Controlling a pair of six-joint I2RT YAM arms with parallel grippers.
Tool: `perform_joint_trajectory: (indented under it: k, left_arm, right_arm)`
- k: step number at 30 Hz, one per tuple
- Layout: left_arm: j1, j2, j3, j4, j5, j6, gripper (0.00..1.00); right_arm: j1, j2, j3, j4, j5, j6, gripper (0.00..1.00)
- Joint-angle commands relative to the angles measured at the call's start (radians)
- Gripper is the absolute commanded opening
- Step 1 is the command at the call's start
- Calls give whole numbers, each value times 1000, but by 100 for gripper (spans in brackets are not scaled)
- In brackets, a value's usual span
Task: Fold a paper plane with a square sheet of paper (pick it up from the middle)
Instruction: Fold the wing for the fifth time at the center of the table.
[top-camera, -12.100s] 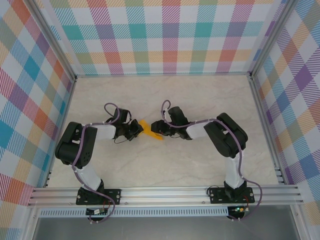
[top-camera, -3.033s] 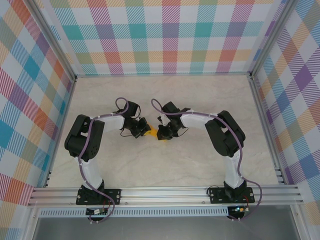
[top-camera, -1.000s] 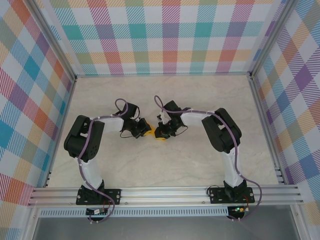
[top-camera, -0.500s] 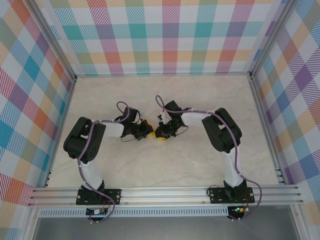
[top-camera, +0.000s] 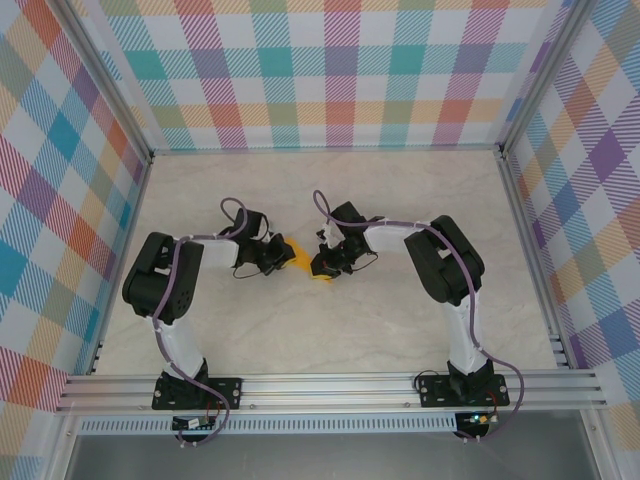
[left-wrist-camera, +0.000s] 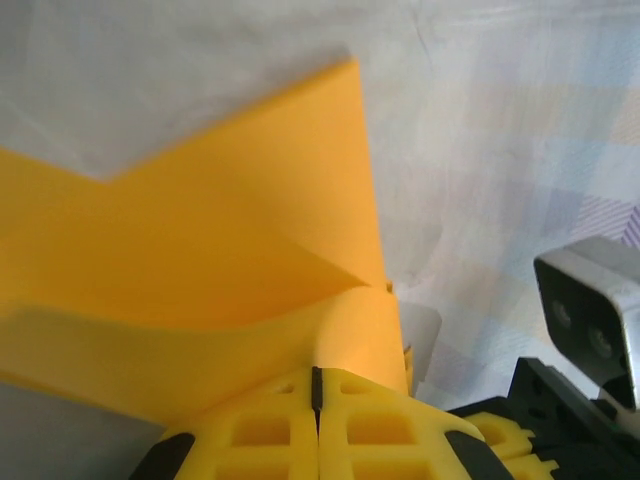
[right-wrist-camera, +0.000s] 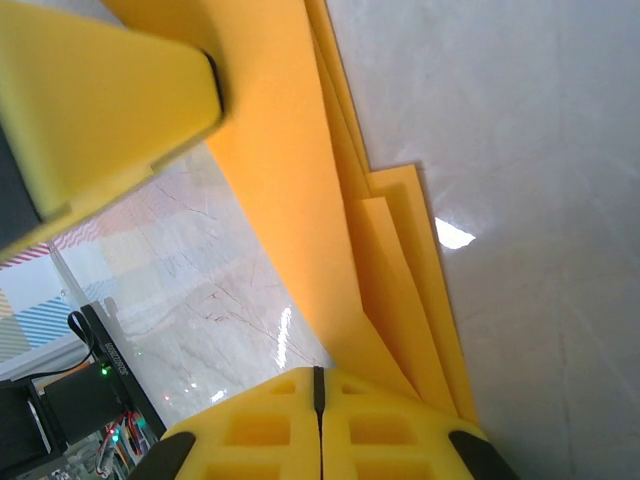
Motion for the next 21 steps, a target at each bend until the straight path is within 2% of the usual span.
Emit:
perform_joint_trajectory:
  k: [1,8,14,21]
  left_arm:
    - [69,51,21,-34,-45,58,6]
    - [159,106,50,-23,-26,105,7]
    - [239,105,90,-83,-40,155,7]
    - [265,74,161,-171,-87,198,7]
  right_arm:
    - [-14,40,-45,-101,70,-8,4]
    - [-14,39,-48,-107,74,-12,4]
    - [-16,37,-54,-113,81,-14,3]
    - [-17,33,-51,-112,81,-11,3]
